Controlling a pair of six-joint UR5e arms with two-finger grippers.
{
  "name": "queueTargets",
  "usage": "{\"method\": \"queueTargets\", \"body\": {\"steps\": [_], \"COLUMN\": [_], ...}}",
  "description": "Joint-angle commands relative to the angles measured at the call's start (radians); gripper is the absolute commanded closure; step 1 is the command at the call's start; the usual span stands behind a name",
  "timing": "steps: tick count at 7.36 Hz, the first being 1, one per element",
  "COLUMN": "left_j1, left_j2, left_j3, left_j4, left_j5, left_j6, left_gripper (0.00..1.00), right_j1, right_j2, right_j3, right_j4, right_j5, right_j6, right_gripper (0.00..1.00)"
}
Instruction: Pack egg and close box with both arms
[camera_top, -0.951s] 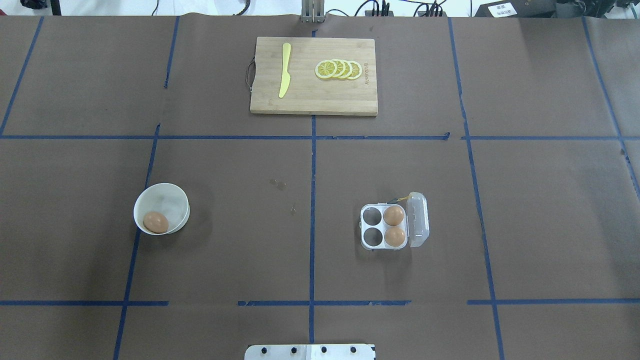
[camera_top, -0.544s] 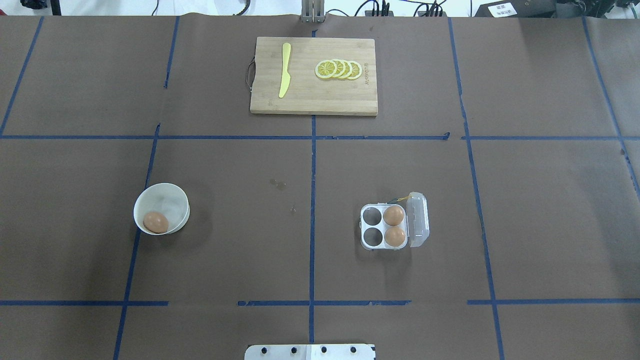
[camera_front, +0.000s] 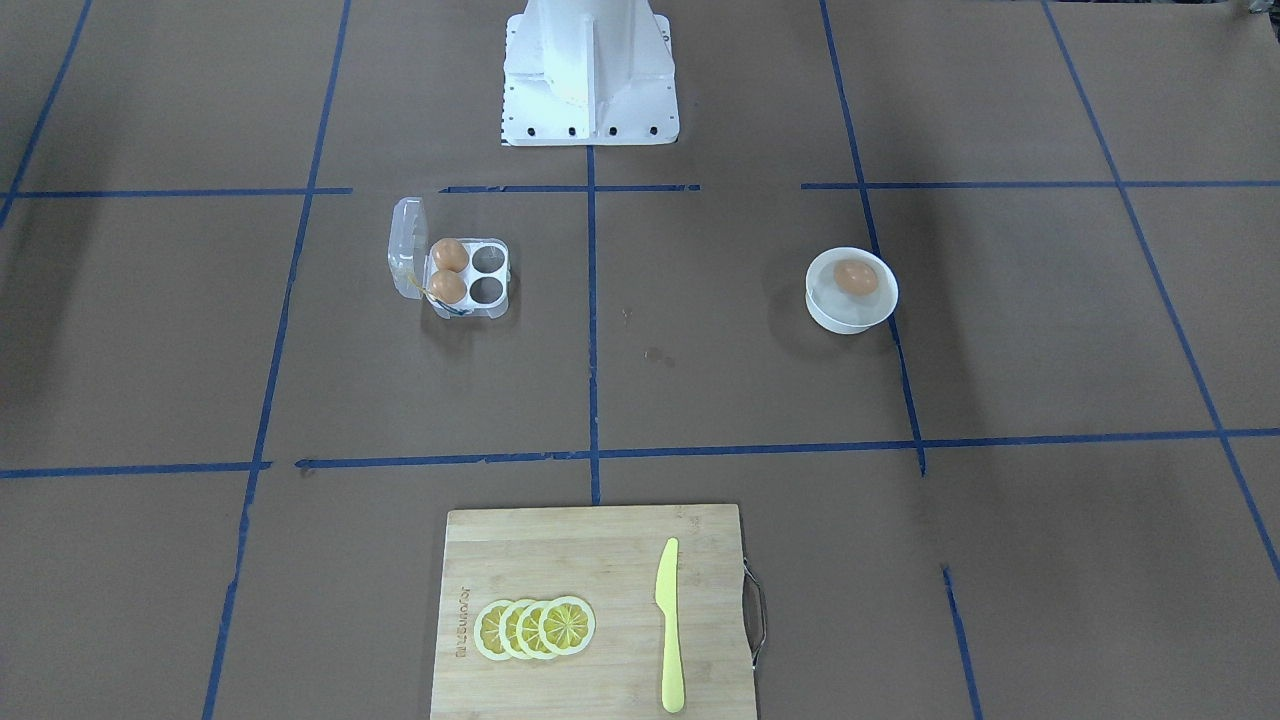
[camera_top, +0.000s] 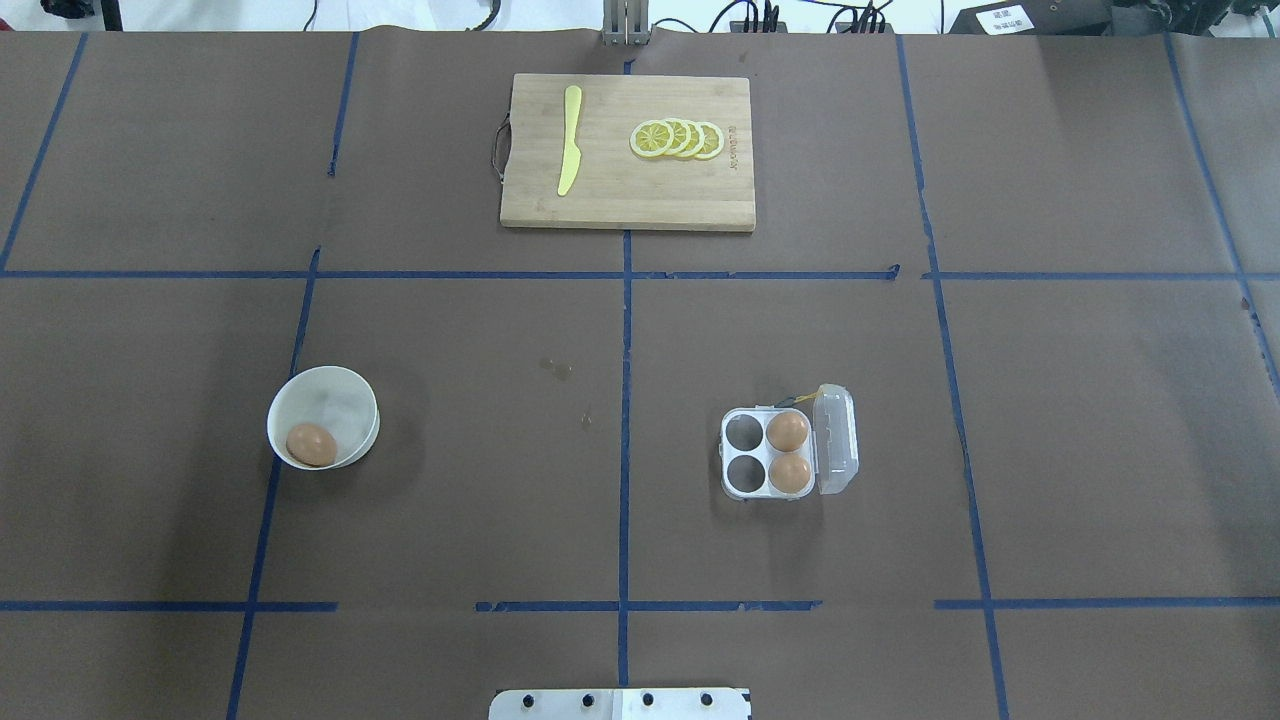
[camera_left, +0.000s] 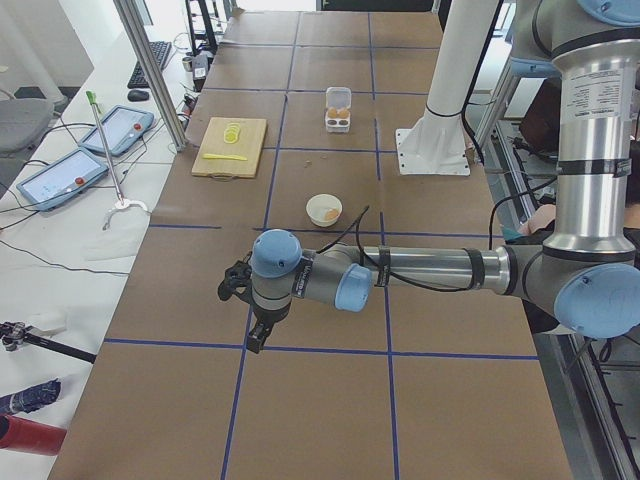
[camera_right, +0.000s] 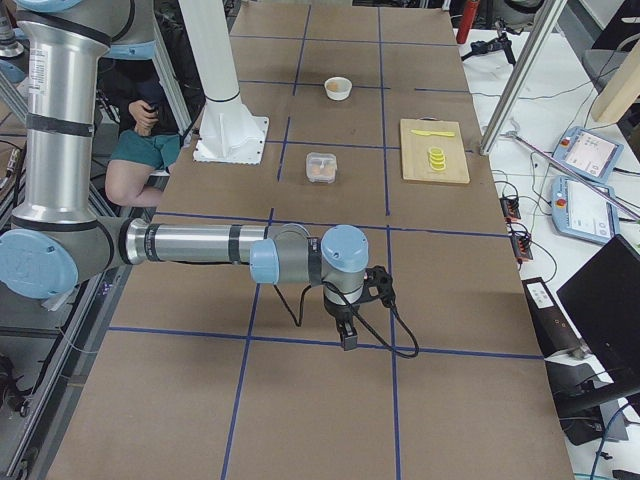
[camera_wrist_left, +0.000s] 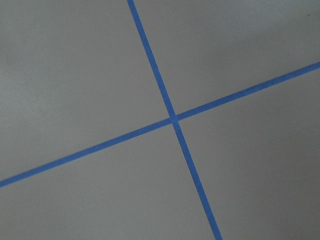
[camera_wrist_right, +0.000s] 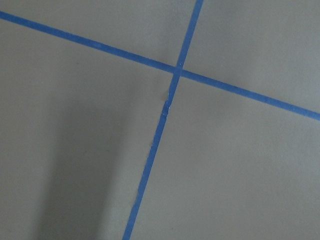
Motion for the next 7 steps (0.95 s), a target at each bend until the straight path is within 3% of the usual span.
{"method": "queueTargets", "body": {"steps": [1, 5, 7], "left_j1": [0.001, 0.001, 0.000], "left_j2": [-0.014, -0.020, -0.033], "left_j3": [0.002, -0.011, 0.008], "left_j4": [-0.033, -0.089, -0.383], "left_j5": [-0.003, -0.002, 0.004], "left_j6": [-0.001, -0.001, 0.001], "left_gripper": [0.00, 0.00, 0.00], "right_j1": [0.000, -0.002, 0.000], "right_j2": [-0.001, 0.023, 0.032], "right_j3": [0.000, -0.014, -0.011], "right_j4": [0.140, 0.150, 0.149], "right_j5": [-0.003, 0.002, 0.003], "right_j6": [0.010, 0.168, 0.178], "right_gripper": [0.00, 0.00, 0.00]}}
